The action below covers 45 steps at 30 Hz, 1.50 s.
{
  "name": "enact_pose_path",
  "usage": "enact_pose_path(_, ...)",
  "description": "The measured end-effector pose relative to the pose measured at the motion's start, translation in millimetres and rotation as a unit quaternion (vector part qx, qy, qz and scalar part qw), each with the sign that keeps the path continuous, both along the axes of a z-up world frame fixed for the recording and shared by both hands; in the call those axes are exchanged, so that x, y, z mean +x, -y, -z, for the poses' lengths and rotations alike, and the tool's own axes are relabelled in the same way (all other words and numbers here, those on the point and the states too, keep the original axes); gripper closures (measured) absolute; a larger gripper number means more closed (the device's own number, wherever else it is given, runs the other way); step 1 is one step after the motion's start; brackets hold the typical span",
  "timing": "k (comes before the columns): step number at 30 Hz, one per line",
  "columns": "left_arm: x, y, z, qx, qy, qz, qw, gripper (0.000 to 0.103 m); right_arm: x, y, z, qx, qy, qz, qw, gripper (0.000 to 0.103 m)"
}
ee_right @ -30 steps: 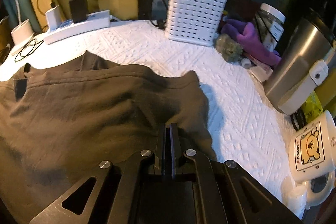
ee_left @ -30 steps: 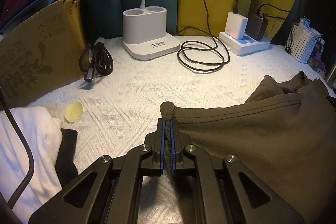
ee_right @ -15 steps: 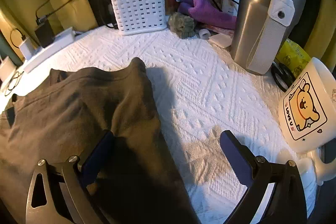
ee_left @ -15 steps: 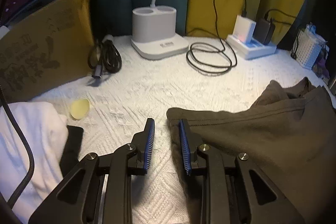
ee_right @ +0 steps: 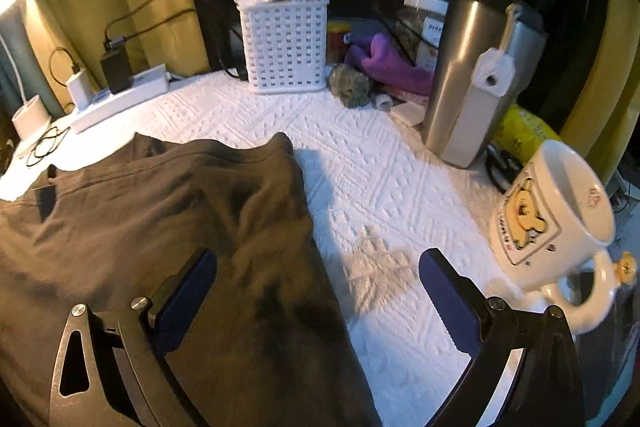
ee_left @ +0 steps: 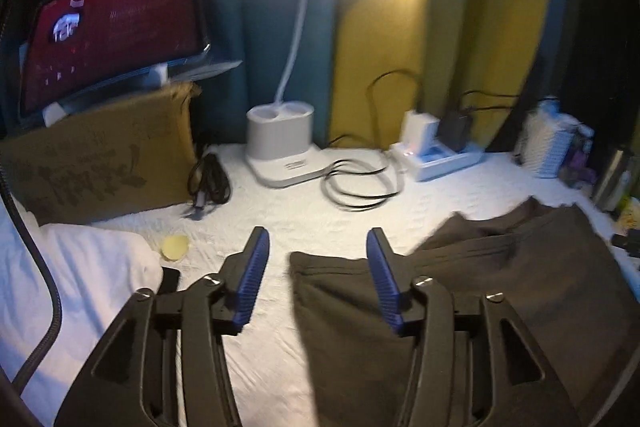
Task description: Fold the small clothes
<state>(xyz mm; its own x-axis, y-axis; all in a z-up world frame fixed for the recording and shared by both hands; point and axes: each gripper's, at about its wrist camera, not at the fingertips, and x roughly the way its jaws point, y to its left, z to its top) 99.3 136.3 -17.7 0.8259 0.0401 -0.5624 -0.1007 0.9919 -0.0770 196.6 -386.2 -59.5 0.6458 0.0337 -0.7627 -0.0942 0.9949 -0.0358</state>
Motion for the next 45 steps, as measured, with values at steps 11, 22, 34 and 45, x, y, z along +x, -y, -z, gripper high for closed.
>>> enact_pose_path(11,-46,82,15,-0.027,-0.056,0.107,0.9923,0.05,-69,22,4,0.007,-0.004,0.002,1.0,0.001)
enact_pose_path(22,-84,154,48,-0.066,-0.124,0.181,0.9734,0.05,-130,34,28,-0.003,-0.02,-0.002,1.0,0.002)
enact_pose_path(34,-104,180,68,-0.011,-0.151,0.196,0.9688,0.043,-163,38,42,-0.006,-0.021,-0.005,1.0,0.002)
enact_pose_path(45,-106,187,48,-0.02,-0.135,0.185,0.9733,0.037,-189,45,32,0.013,-0.022,-0.001,1.0,0.001)
